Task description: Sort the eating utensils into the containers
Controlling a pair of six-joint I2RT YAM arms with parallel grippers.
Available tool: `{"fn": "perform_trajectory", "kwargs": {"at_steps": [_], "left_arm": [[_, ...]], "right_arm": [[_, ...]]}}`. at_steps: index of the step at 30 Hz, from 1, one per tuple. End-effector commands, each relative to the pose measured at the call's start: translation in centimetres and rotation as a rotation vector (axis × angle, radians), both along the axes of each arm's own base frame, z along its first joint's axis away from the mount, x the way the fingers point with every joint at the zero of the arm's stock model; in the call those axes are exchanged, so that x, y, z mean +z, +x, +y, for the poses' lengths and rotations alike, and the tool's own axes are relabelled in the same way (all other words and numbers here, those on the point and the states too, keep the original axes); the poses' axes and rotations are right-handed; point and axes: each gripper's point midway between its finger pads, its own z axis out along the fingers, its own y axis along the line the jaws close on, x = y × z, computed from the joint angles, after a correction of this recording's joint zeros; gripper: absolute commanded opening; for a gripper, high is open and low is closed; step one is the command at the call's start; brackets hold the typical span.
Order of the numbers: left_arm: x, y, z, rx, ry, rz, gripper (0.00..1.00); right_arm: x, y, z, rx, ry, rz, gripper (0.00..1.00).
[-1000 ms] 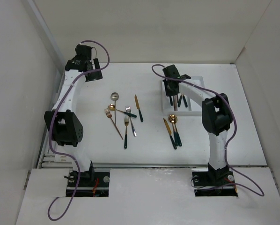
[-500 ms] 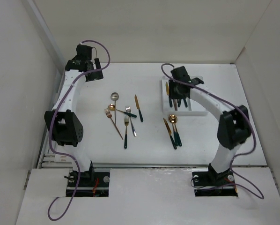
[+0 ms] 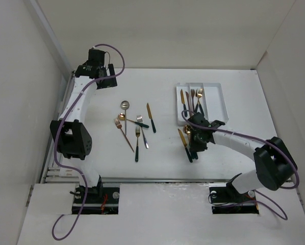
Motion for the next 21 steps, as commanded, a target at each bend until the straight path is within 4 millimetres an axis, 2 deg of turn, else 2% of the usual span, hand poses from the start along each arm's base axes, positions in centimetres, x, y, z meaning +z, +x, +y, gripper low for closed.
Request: {"fn": "perform_trajectory", "kwargs": {"at_steps": [1, 5, 7, 16, 21], "left_arm": [[1.0, 0.1, -0.6, -0.012, -0.014, -0.031, 0.91], [1.4, 0.0, -0.9, -0.015, -0.008, -0.042, 0.91], [1.8, -0.1, -0.8, -0.015, -0.01, -0.051, 0.91], [1.9, -0.4, -0.6, -0.009, -0.003, -0.052, 0.91], [1.9, -0.4, -0.8, -0.015, -0.01, -0.051, 0.91]], "right_arm": [[0.5, 1.4, 1.7, -0.068, 0.063, -0.059, 0.31], [-0.9, 0.9, 0.1, -0.108, -0.028, -0.022, 0.29], [-0.7, 0.9, -0.4, -0.113, -0.051, -0.023, 0.28], [3.0, 1.7, -0.9, -0.124, -0.071, -0.105, 0.28], [2.4, 1.8, -2.0, -0.112, -0.125, -0.093, 0.28]]}}
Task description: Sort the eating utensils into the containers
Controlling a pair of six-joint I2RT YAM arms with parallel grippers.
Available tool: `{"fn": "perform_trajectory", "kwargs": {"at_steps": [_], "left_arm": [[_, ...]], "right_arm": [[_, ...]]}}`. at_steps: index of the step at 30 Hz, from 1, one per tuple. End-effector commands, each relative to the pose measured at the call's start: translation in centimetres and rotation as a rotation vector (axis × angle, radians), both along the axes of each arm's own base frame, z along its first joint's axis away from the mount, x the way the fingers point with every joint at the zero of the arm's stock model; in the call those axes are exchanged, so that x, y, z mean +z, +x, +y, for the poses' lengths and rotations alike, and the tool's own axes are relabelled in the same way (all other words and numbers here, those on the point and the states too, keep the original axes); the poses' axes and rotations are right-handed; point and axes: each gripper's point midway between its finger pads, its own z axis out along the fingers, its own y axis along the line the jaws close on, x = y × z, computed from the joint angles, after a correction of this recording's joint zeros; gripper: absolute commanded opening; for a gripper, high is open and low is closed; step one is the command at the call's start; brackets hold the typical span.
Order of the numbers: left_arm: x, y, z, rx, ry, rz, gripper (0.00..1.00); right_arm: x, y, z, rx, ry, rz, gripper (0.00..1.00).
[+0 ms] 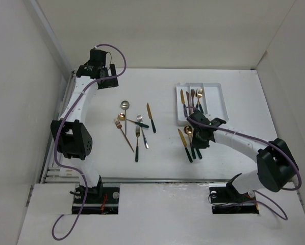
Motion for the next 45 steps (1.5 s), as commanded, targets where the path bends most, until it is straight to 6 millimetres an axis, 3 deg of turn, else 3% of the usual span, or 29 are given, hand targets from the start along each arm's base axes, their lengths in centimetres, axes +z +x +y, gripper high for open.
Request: {"fn": "perform_trajectory", "kwargs": {"at_steps": [1, 5, 13, 15, 18, 20, 25, 28, 31, 33, 35, 37, 39, 40, 41, 43, 45], "left_arm": [[1.9, -0.3, 0.0, 0.003, -0.008, -0.051, 0.91], [2.2, -0.2, -0.2, -0.004, -0.017, -0.059, 0.91], [2.6, -0.3, -0.2, -0.004, -0.018, -0.069, 0.91], [2.3, -0.4, 0.0, 0.002, -0.01, -0.06, 0.91], [2.3, -0.4, 0.0, 0.002, -0.01, -0.06, 0.91], [1.8, -0.3, 0.0, 0.002, -0.009, -0.05, 0.91], [1.0, 0.1, -0.5, -0.015, 0.0, -0.036, 0.91], [0.1, 0.3, -0.3, -0.017, 0.017, -0.014, 0.91], [0.2, 0.9, -1.3, -0.044, 0.022, -0.019, 0.91], [0.5, 1.4, -1.8, -0.064, 0.029, -0.033, 0.91], [1.2, 2.2, -2.3, -0.082, 0.033, -0.06, 0.91], [1.5, 2.7, -2.9, -0.101, 0.038, -0.076, 0.91], [1.5, 2.9, -3.4, -0.117, 0.044, -0.075, 0.91], [1.5, 2.9, -3.4, -0.117, 0.044, -0.075, 0.91], [1.5, 2.9, -3.4, -0.117, 0.044, -0.075, 0.91], [1.5, 2.9, -3.4, -0.117, 0.044, -0.075, 0.91], [1.5, 2.7, -3.3, -0.117, 0.044, -0.075, 0.91]], "right_arm": [[0.3, 0.8, -1.1, -0.019, -0.051, -0.006, 0.28], [-2.0, 0.1, -2.4, -0.032, -0.107, 0.074, 0.35], [-4.4, -0.1, -1.7, -0.012, -0.088, 0.111, 0.36], [-4.3, 0.4, -1.4, -0.002, -0.078, 0.091, 0.33], [-4.7, 0.6, -1.3, 0.009, -0.089, 0.103, 0.2], [-4.5, 0.7, -1.3, 0.02, -0.088, 0.096, 0.04], [-3.6, 0.0, -0.5, 0.071, -0.08, 0.074, 0.0], [-0.2, 0.6, -0.3, 0.084, -0.107, 0.004, 0.0], [5.5, 2.6, 0.7, 0.125, -0.074, -0.152, 0.0], [8.7, 5.1, -0.1, 0.109, -0.069, -0.253, 0.0], [10.1, 8.3, -1.7, 0.134, -0.111, -0.306, 0.0], [12.5, 12.6, -4.5, 0.09, -0.134, -0.372, 0.0], [11.9, 16.4, -7.4, 0.109, -0.217, -0.366, 0.0], [13.3, 18.3, -8.1, 0.101, -0.23, -0.4, 0.0], [11.8, 19.8, -8.8, 0.138, -0.259, -0.367, 0.0], [11.5, 21.9, -10.2, 0.148, -0.284, -0.37, 0.0], [9.0, 23.1, -10.9, 0.174, -0.324, -0.315, 0.0]]}}
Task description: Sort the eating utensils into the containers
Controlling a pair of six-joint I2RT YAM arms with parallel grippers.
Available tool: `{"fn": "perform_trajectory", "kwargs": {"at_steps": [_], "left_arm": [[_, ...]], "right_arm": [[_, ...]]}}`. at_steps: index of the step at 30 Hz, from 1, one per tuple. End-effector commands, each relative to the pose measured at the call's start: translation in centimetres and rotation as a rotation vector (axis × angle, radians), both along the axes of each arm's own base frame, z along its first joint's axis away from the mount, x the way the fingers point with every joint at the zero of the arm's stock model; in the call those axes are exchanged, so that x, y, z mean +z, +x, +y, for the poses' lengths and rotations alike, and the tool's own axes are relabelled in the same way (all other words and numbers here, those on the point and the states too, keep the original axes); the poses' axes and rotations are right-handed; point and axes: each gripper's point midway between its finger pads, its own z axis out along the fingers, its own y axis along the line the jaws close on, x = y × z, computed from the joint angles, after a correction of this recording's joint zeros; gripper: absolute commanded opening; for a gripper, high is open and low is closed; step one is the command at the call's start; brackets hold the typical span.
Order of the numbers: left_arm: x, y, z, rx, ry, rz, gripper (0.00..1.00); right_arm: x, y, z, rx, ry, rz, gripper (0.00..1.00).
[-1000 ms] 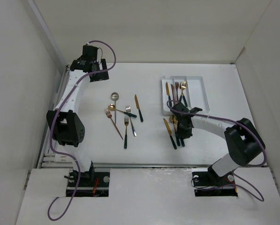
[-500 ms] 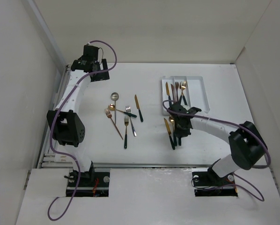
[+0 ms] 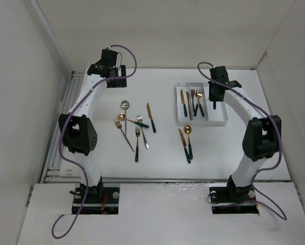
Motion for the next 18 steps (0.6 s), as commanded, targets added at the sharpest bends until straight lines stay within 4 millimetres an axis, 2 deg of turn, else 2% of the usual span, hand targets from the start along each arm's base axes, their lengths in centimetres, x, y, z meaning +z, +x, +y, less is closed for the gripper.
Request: {"fn": "perform_trajectory", "kwargs": {"at_steps": [1, 2, 3, 5, 6, 8, 9, 11, 13, 16, 18], "left_arm": [[3.3, 0.4, 0.1, 0.0, -0.014, -0.088, 0.91], [3.3, 0.5, 0.3, 0.0, -0.024, -0.086, 0.91], [3.3, 0.5, 0.3, 0.007, -0.03, -0.087, 0.91], [2.8, 0.4, 0.8, 0.015, -0.029, -0.075, 0.91], [2.8, 0.4, 0.9, 0.022, -0.021, -0.076, 0.91], [2.9, 0.4, 1.3, 0.037, -0.004, -0.08, 0.91], [2.9, 0.4, 1.3, 0.037, -0.004, -0.08, 0.91], [2.9, 0.7, 1.3, 0.037, -0.005, -0.081, 0.91], [3.1, 0.6, 1.3, 0.037, -0.005, -0.081, 0.91], [3.0, 0.8, 1.3, 0.031, 0.002, -0.08, 0.91], [3.0, 0.8, 1.4, 0.027, -0.012, -0.078, 0.93]], "right_arm": [[-2.3, 1.7, -1.7, 0.082, -0.119, 0.062, 0.0], [-2.6, 2.4, -2.0, 0.071, -0.118, 0.057, 0.0], [-3.6, 3.0, -2.3, 0.074, -0.116, 0.068, 0.0], [-4.6, 3.6, -3.1, 0.057, -0.117, 0.081, 0.0], [-5.8, 3.8, -3.7, 0.053, -0.125, 0.108, 0.0], [-6.4, 3.9, -3.6, 0.054, -0.128, 0.134, 0.0], [-5.7, 4.3, -3.6, 0.053, -0.126, 0.121, 0.12], [-6.1, 4.2, -3.3, 0.066, -0.114, 0.143, 0.25], [-5.0, 4.1, -3.3, 0.059, -0.108, 0.135, 0.36], [-3.1, 3.7, -3.6, 0.008, -0.103, 0.106, 0.45], [-0.7, 3.1, -3.7, -0.009, -0.085, 0.061, 0.47]]}}
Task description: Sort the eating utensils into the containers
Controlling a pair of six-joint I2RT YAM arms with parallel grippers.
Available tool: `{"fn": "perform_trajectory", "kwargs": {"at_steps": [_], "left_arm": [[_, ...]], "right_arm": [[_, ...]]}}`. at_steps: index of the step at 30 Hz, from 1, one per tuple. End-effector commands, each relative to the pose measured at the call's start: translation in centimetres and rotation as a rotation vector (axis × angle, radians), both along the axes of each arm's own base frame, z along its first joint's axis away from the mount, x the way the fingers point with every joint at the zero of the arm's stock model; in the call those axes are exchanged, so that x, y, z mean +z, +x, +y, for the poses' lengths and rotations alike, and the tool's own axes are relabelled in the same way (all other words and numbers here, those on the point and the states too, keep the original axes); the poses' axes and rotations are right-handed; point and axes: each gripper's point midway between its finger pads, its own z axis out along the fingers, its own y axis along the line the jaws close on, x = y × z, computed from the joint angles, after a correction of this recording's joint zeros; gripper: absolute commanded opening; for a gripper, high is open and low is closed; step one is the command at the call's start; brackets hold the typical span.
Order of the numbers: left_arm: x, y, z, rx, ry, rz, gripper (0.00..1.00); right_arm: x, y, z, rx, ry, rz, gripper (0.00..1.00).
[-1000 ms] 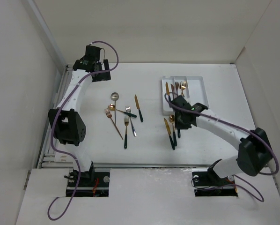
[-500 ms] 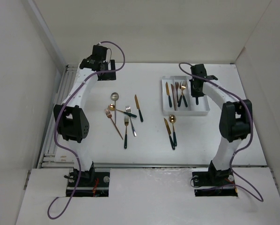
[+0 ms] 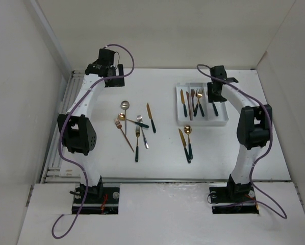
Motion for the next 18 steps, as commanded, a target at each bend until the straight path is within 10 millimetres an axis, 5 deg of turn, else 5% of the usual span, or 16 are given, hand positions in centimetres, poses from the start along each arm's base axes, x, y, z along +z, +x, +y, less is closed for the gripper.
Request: {"fn": "perform_trajectory", "kwargs": {"at_steps": [1, 4, 5, 6, 7, 8, 11, 14, 18], "left_arm": [[3.2, 0.4, 0.3, 0.002, -0.014, -0.078, 0.93], [3.9, 0.1, 0.8, 0.011, -0.016, -0.092, 0.93], [3.9, 0.1, 0.8, 0.011, -0.016, -0.092, 0.93], [4.6, 0.1, 0.8, 0.02, -0.028, -0.114, 0.93], [4.6, -0.1, 0.8, 0.02, -0.027, -0.112, 0.93], [4.6, -0.1, 0.8, 0.026, -0.034, -0.113, 0.94], [5.2, -0.6, 0.8, 0.033, -0.042, -0.126, 0.94], [5.8, -1.3, 0.9, 0.033, -0.045, -0.137, 0.95], [5.8, -2.1, 1.1, 0.033, -0.044, -0.133, 0.95]], "right_arm": [[6.2, -1.0, 0.4, -0.035, 0.014, -0.117, 0.52], [9.5, -4.3, 4.3, 0.028, 0.079, -0.153, 0.59], [8.4, -6.2, 5.5, 0.044, 0.099, -0.112, 0.59], [9.4, -8.1, 7.1, 0.036, 0.171, -0.134, 0.59], [8.8, -9.7, 8.9, 0.062, 0.223, -0.112, 0.59], [6.1, -13.0, 12.4, 0.147, 0.301, -0.019, 0.59], [5.1, -17.5, 17.9, 0.18, 0.455, -0.004, 0.59], [1.9, -21.2, 19.2, 0.138, 0.441, 0.054, 0.59], [-0.3, -22.7, 19.7, 0.126, 0.429, 0.105, 0.59]]}}
